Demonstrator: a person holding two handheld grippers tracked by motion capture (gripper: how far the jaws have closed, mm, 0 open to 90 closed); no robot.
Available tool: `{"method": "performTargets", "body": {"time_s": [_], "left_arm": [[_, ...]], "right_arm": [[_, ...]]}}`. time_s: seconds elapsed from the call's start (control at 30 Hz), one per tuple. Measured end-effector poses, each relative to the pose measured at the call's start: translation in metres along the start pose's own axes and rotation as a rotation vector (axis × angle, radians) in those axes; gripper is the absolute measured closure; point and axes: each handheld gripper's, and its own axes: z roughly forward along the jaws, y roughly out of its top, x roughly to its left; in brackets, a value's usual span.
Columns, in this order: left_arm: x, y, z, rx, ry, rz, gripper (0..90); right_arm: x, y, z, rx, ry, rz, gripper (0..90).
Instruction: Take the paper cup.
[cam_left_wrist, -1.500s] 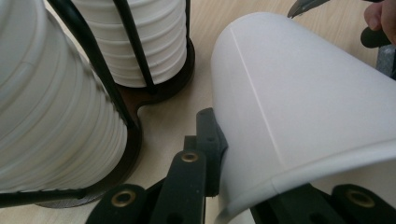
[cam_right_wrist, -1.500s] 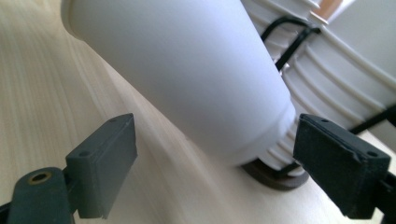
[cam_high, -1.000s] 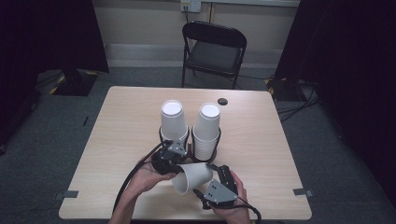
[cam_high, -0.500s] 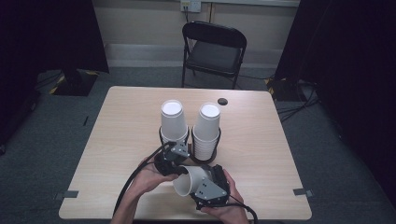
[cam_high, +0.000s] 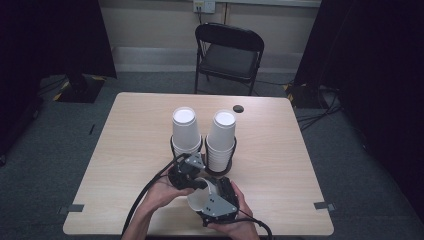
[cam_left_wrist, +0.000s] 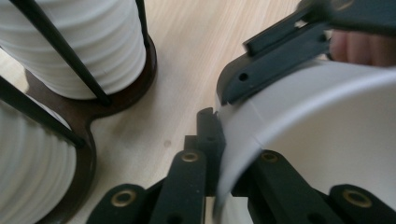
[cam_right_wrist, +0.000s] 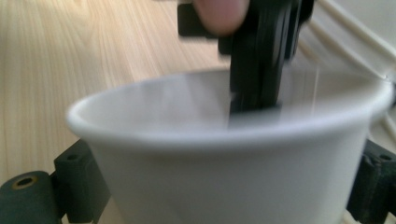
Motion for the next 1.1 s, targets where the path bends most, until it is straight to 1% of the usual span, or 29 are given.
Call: {"method": "performTargets", "body": {"time_s": [0.03,0.1,0.17,0.27,0.33,0.4,0.47,0.53,0.57,0.6,0.73,0.77,0.87,0.9,0.97,1.03,1.1], "left_arm": [[0.001,-0.001,0.0,0.001,0.002,-0.009,85.6],[0.002,-0.004,0.002,-0.013,-0.006,-0.027,86.2],[0.002,-0.005,0.004,-0.019,-0.013,-0.034,86.2],[0.002,-0.005,0.004,-0.022,-0.004,-0.045,86.4],[0.002,-0.004,0.003,-0.015,-0.004,-0.039,86.6],[0.002,-0.004,0.005,-0.029,-0.007,-0.048,86.3],[0.004,-0.005,0.005,-0.011,-0.009,-0.038,86.0],[0.004,-0.007,0.005,-0.023,-0.009,-0.048,86.2],[0.004,-0.007,0.005,-0.02,-0.007,-0.046,86.2],[0.004,-0.007,0.004,-0.022,-0.003,-0.052,86.2],[0.005,-0.009,0.003,-0.069,-0.007,-0.056,86.0],[0.005,-0.009,0.003,-0.076,-0.013,-0.061,85.3],[0.005,-0.011,0.002,-0.101,-0.024,-0.064,82.3],[0.005,-0.012,0.003,-0.122,-0.026,-0.076,81.5],[0.005,-0.014,0.002,-0.141,-0.033,-0.084,77.8],[0.005,-0.015,0.003,-0.17,-0.044,-0.091,73.7],[0.005,-0.017,0.002,-0.191,-0.039,-0.088,69.6]], "right_arm": [[0.0,0.001,0.001,0.006,0.003,-0.006,8.5],[0.001,0.002,0.001,0.001,0.002,-0.007,8.5],[0.001,0.004,0.001,-0.005,-0.001,-0.007,8.5],[0.002,0.005,0.001,-0.003,-0.009,-0.011,8.3],[0.002,0.004,0.0,-0.009,-0.014,-0.006,8.3],[0.001,0.004,0.0,-0.011,-0.014,0.01,8.6],[0.001,0.003,0.0,-0.012,-0.011,0.019,9.2],[0.002,0.002,0.001,-0.019,-0.008,0.025,9.6],[0.002,0.001,0.001,-0.026,-0.007,0.033,9.7],[0.002,0.001,0.002,-0.028,-0.007,0.037,9.8],[0.0,-0.002,0.0,-0.043,-0.008,0.072,10.0],[-0.001,-0.003,-0.001,-0.051,-0.014,0.093,10.0],[-0.004,-0.004,-0.004,-0.069,-0.019,0.127,10.0],[-0.005,-0.005,-0.004,-0.07,-0.022,0.134,10.0],[-0.006,-0.007,-0.005,-0.064,-0.028,0.145,10.1],[-0.007,-0.009,-0.005,-0.062,-0.036,0.158,10.1],[-0.009,-0.011,-0.005,-0.066,-0.025,0.178,10.1]]}}
